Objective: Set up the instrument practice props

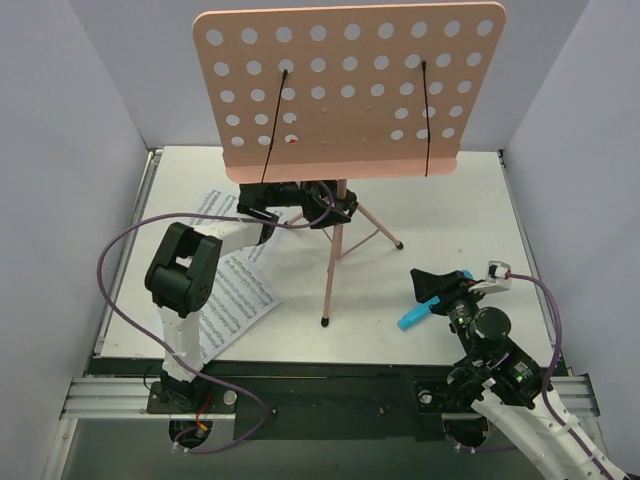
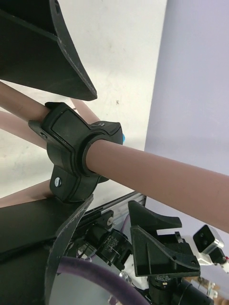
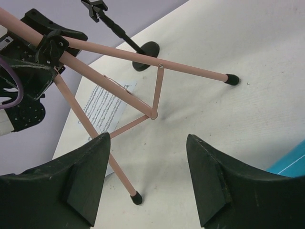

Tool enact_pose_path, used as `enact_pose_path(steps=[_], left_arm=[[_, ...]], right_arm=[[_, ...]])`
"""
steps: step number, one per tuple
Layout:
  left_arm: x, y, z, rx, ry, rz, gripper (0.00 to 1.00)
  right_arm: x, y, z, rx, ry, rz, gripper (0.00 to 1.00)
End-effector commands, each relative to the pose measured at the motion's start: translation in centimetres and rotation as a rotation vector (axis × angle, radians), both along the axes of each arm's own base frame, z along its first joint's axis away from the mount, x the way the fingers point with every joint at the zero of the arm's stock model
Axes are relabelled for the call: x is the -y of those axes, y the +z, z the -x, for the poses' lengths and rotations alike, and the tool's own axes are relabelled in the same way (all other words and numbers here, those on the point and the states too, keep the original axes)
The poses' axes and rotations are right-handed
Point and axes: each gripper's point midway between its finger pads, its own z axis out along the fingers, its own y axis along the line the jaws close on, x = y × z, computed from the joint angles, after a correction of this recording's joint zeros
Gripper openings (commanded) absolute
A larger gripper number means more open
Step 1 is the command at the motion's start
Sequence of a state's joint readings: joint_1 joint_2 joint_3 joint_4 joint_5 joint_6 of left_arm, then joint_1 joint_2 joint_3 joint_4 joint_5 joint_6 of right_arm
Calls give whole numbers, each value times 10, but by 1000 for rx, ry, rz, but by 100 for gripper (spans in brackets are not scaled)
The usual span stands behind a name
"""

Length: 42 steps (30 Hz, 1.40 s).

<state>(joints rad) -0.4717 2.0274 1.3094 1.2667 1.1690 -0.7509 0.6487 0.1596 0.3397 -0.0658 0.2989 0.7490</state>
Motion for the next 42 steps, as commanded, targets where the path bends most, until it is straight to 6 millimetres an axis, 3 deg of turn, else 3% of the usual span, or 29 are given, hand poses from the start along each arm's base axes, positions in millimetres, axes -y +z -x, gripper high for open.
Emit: enact_pose_path(steps=[1, 8, 15, 20, 25, 38, 42], left_arm=[[-32, 3, -7, -41, 100, -50, 88], [-44, 7, 2, -28, 135, -83, 88], [-43, 14, 15, -20, 44, -10, 88], [-50, 25, 40, 35, -92, -2, 89], [-58, 31, 42, 87, -100, -11, 89], [-118, 49, 3, 91, 116, 16, 89], [-145, 53, -18, 20, 239, 51, 89]], right_arm=[[1, 21, -1, 53, 2, 12, 60], [-4, 19, -3, 50, 20, 30, 60], [-6, 18, -2, 49, 34, 29, 61], [-5, 14, -1, 40, 35, 41, 61], [-6, 13, 0, 38, 44, 44, 61], [-11, 11, 0, 37, 70, 55, 61], [-10, 9, 1, 35, 69, 60, 61]])
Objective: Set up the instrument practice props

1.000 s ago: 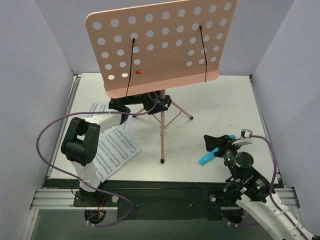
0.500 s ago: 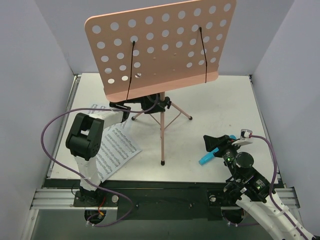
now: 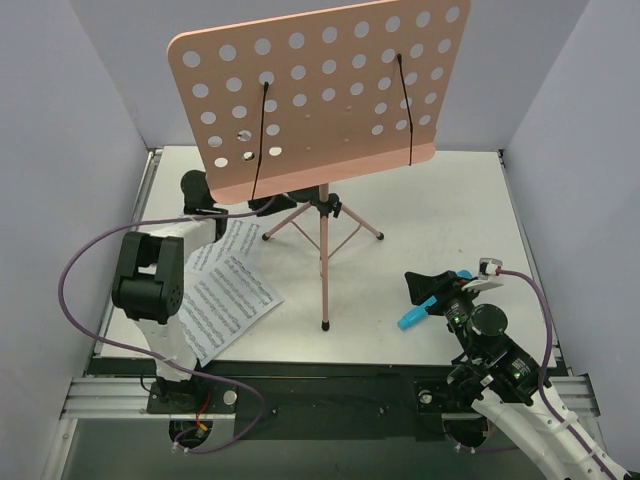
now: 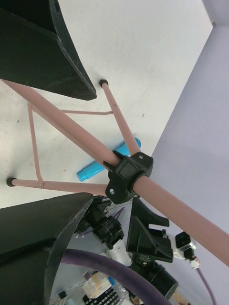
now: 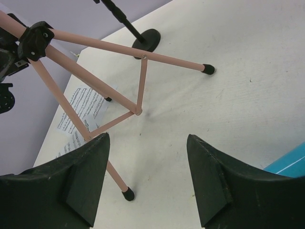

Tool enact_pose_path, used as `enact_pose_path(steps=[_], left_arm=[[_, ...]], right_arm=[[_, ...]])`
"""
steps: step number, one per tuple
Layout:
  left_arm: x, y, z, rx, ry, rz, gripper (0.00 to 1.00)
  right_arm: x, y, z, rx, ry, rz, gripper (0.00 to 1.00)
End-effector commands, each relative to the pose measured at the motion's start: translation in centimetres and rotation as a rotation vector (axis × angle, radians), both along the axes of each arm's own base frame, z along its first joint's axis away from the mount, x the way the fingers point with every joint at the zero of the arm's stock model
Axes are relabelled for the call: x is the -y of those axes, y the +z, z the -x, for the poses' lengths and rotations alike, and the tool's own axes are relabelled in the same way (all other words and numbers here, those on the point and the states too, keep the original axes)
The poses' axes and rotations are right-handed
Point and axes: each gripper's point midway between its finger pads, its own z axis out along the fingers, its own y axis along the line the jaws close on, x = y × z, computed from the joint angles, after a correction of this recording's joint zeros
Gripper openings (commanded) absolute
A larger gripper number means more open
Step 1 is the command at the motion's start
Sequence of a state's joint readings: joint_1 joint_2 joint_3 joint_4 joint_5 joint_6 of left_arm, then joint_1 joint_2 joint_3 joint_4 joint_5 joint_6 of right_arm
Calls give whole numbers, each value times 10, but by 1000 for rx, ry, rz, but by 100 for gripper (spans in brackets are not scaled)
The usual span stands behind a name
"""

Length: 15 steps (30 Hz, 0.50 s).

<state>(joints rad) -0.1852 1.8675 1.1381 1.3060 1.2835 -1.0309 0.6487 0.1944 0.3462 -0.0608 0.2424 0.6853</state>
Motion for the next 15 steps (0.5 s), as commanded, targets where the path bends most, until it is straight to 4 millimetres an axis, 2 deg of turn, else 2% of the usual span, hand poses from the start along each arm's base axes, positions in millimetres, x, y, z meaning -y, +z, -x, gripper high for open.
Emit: enact_pose_path(steps=[1, 3, 4, 5, 6, 7, 8, 9, 10, 11, 12, 13, 14, 15], left_arm=[[-37, 48, -6, 252, 168, 99, 89], [-50, 47, -12, 201, 246, 114, 89], [-54, 46, -7, 187, 270, 117, 89], [-62, 43, -15, 153, 336, 125, 89], [-66, 38, -8, 136, 368, 123, 89], [-71, 32, -15, 95, 432, 119, 89], [-75, 29, -6, 78, 472, 116, 89], [-82, 5, -12, -4, 558, 87, 89], [-85, 16, -3, 12, 594, 85, 89], [-93, -15, -9, -109, 685, 16, 89], [-100, -3, -4, -60, 748, -11, 89], [-110, -30, -5, -210, 834, -103, 89], [-117, -26, 1, -185, 890, -150, 89], [-136, -48, 4, -316, 1009, -247, 89]], right_arm=[[-1, 15, -1, 44, 6, -16, 61], [-2, 14, -1, 45, 7, -13, 61], [-2, 10, -2, 39, 10, -9, 61], [-3, 11, -2, 42, 11, -12, 61], [-3, 10, -1, 41, 14, -11, 61], [-4, 9, -1, 40, 19, -9, 61], [-5, 9, -1, 39, 22, -10, 61], [-5, 8, -1, 38, 24, -5, 61], [-6, 9, -1, 39, 30, -5, 61], [-6, 8, -1, 37, 30, -3, 61], [-6, 9, -1, 35, 30, -4, 61], [-6, 7, -1, 20, 28, 2, 61], [-5, 7, 0, 15, 27, 4, 61], [-5, 2, 0, -8, 27, 19, 61]])
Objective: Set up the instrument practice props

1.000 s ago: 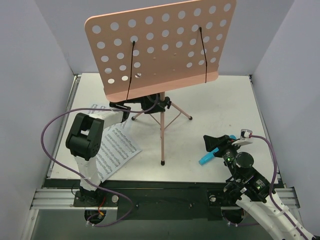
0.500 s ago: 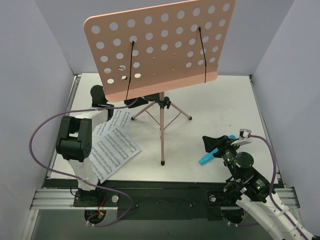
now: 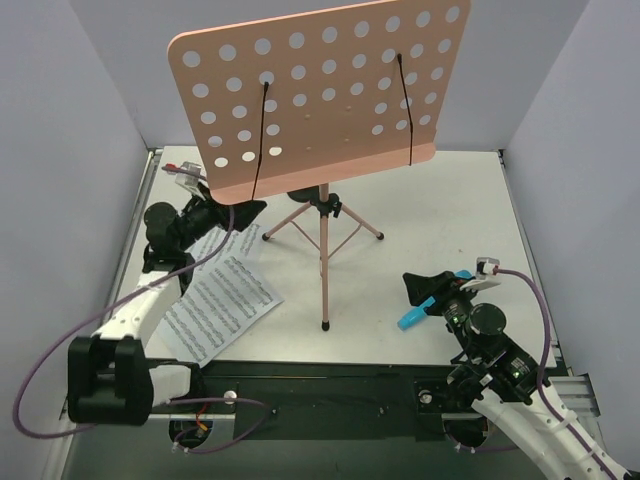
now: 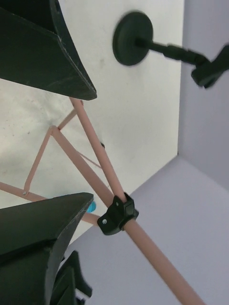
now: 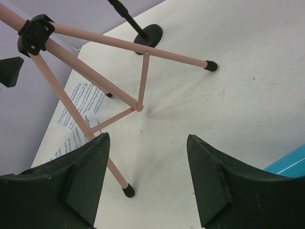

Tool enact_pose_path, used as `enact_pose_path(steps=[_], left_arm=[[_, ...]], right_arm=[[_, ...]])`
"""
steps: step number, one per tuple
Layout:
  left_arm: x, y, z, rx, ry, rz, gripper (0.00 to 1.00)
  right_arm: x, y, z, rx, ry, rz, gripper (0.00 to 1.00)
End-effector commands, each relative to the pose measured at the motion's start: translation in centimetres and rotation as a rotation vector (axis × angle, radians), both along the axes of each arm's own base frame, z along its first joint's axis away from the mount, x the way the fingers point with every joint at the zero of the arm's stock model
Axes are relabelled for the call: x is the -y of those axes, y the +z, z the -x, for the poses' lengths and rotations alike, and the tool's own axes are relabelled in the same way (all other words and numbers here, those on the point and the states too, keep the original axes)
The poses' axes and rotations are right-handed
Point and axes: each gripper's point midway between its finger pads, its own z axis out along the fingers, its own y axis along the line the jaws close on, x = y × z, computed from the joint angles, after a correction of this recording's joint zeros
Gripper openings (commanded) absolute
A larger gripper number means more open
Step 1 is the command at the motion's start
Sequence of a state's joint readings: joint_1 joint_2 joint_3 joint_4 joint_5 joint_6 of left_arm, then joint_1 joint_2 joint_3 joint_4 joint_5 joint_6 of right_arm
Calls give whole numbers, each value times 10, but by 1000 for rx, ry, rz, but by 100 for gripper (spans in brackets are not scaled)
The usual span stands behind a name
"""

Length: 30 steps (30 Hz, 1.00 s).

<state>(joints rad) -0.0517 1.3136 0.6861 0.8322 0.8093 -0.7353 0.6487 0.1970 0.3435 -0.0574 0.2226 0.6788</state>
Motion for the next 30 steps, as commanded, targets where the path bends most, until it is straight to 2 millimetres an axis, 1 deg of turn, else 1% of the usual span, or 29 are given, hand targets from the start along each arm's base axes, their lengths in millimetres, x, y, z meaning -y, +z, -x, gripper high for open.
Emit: enact_pose_path(steps=[1, 2, 3, 4, 5, 6, 7, 8, 9, 10, 11, 14, 15, 16, 17, 18, 20, 21, 22, 23, 24, 25, 26, 27, 28, 29, 30], left_arm=[[-59, -44, 0, -299, 427, -220, 89], [-75, -66, 8, -415, 509, -265, 90], [-93, -66, 13, -451, 620, -262, 90], [-102, -76, 27, -531, 671, -261, 90], [-114, -84, 32, -602, 757, -235, 90], [-118, -95, 44, -664, 777, -243, 93], [-125, -100, 48, -696, 821, -235, 94], [-127, -116, 60, -763, 837, -254, 96], [-128, -122, 64, -801, 854, -233, 96], [-127, -137, 72, -846, 852, -239, 97], [-126, -146, 76, -880, 852, -224, 97], [-128, -172, 87, -934, 873, -242, 97], [-132, -176, 88, -937, 888, -256, 97], [-133, -177, 89, -940, 891, -266, 97], [-135, -178, 90, -932, 899, -281, 97], [-136, -177, 90, -931, 901, -283, 97], [-138, -171, 91, -910, 907, -298, 97], [-140, -169, 90, -895, 916, -300, 97], [-141, -166, 89, -874, 922, -296, 97], [-140, -166, 87, -865, 913, -291, 97], [-139, -164, 87, -862, 909, -290, 97], [-139, -161, 85, -847, 905, -288, 97], [-138, -161, 84, -840, 898, -293, 97], [-136, -160, 82, -834, 885, -285, 97], [-132, -158, 81, -825, 855, -287, 97], [-131, -157, 79, -817, 848, -294, 97], [-130, -156, 78, -817, 844, -294, 97]], right_arm=[[-2, 3, -1, -16, 9, 19, 61], [-3, 1, -2, -30, 8, 26, 61], [-4, -2, -1, -42, 10, 23, 61], [-6, -5, -2, -59, 15, 29, 60], [-7, -8, -2, -72, 18, 30, 60], [-10, -11, -3, -86, 27, 33, 60], [-12, -12, -3, -96, 33, 28, 60], [-15, -15, -3, -112, 47, 33, 60], [-17, -16, -2, -122, 54, 29, 59], [-21, -17, -1, -136, 72, 30, 59], [-23, -17, 0, -144, 81, 24, 59], [-33, -18, 5, -168, 143, 19, 58], [-36, -18, 7, -171, 157, 14, 57], [-43, -22, 11, -180, 202, 9, 57], [-46, -20, 11, -167, 213, 7, 55], [-54, -25, 18, -178, 262, 7, 55], [-63, -25, 25, -171, 306, 23, 54], [-66, -23, 25, -157, 310, 51, 54], [-75, -20, 31, -134, 339, 80, 54], [-81, -26, 31, -131, 353, 142, 54], [-91, -15, 38, -81, 378, 196, 55], [-97, -4, 30, -42, 333, 246, 55], [-120, 2, 48, 22, 426, 306, 55], [-137, 7, 59, 60, 437, 360, 55], [-150, 14, 61, 102, 445, 377, 56], [-167, 16, 69, 111, 463, 397, 56], [-181, 23, 72, 108, 464, 339, 56]])
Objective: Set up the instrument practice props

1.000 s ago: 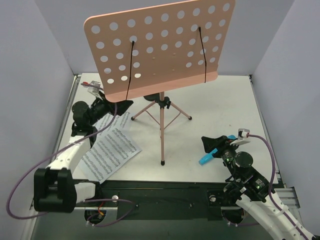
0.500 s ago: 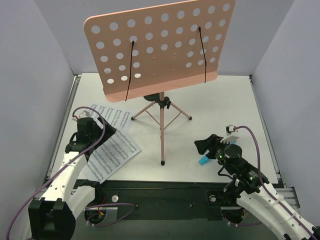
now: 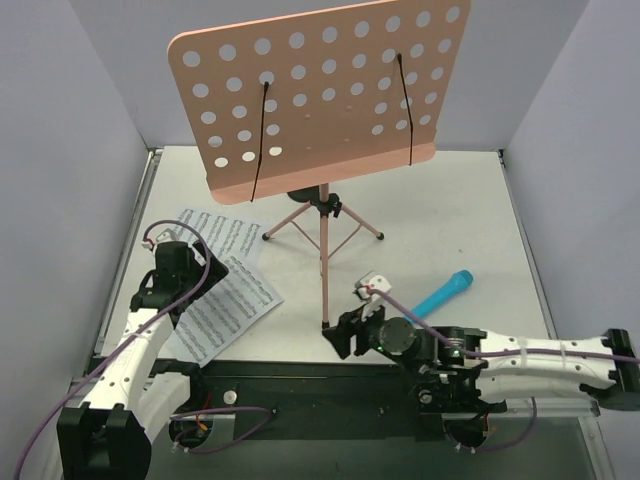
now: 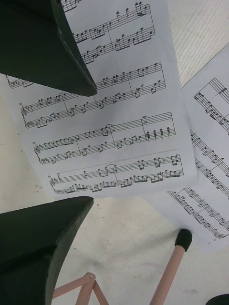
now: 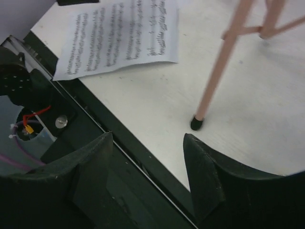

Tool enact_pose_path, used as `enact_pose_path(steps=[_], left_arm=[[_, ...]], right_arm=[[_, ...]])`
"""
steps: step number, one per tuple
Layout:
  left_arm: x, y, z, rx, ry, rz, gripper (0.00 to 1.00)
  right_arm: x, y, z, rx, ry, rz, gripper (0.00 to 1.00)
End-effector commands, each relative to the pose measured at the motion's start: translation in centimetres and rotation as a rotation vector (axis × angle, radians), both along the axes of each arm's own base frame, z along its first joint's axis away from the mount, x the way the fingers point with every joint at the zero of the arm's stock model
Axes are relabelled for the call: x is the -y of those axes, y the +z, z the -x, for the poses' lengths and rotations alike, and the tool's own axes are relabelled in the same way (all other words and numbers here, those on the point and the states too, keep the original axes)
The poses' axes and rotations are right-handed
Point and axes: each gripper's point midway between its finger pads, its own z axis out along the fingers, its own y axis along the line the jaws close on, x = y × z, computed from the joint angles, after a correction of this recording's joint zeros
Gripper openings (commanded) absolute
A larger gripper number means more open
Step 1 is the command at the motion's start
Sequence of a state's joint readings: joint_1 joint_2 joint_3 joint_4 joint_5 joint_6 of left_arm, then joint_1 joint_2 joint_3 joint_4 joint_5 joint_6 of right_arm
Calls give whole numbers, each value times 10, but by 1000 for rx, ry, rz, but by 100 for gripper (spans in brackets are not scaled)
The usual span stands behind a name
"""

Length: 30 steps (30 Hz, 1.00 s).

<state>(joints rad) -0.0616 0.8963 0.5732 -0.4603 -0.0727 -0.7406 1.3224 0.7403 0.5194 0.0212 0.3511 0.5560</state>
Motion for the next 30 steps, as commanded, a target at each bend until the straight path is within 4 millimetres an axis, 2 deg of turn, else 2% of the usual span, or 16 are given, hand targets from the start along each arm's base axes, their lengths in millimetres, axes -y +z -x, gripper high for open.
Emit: enact_pose_path(steps=[1, 2, 3, 4, 7, 9, 10, 12, 14, 17, 22, 25, 30], left_arm=[[3, 23, -17, 75, -39, -11, 97], [1, 22, -17, 70, -38, -21, 97], [-1, 21, -16, 56, -34, -29, 97], [-2, 22, -16, 53, -37, -38, 97], [-2, 25, -17, 54, -51, -48, 97], [-3, 28, -17, 58, -59, -56, 97], [-4, 33, -18, 61, -59, -63, 97], [-4, 41, -18, 73, -71, -74, 97], [-3, 50, -19, 94, -88, -79, 97], [0, 59, -17, 122, -121, -86, 97], [-3, 58, -11, 115, -149, -121, 97], [-6, 57, -9, 112, -162, -151, 97], [-10, 54, -8, 104, -175, -179, 97]], right_arm=[[-52, 42, -9, 146, -82, -72, 56], [-64, 52, -9, 115, -97, -171, 56], [-74, 39, -10, 97, -109, -172, 56], [-84, 44, -10, 74, -117, -234, 56], [-112, 28, -16, 48, -134, -196, 57], [-125, 8, -22, -17, -171, -177, 57], [-132, 5, -24, -63, -186, -218, 57], [-145, -22, -33, -143, -229, -236, 57], [-154, -34, -44, -198, -256, -279, 59], [-165, -42, -50, -267, -294, -347, 63], [-181, -74, -53, -389, -349, -391, 70], [-193, -86, -52, -456, -367, -438, 70], [-200, -122, -54, -557, -448, -463, 68]])
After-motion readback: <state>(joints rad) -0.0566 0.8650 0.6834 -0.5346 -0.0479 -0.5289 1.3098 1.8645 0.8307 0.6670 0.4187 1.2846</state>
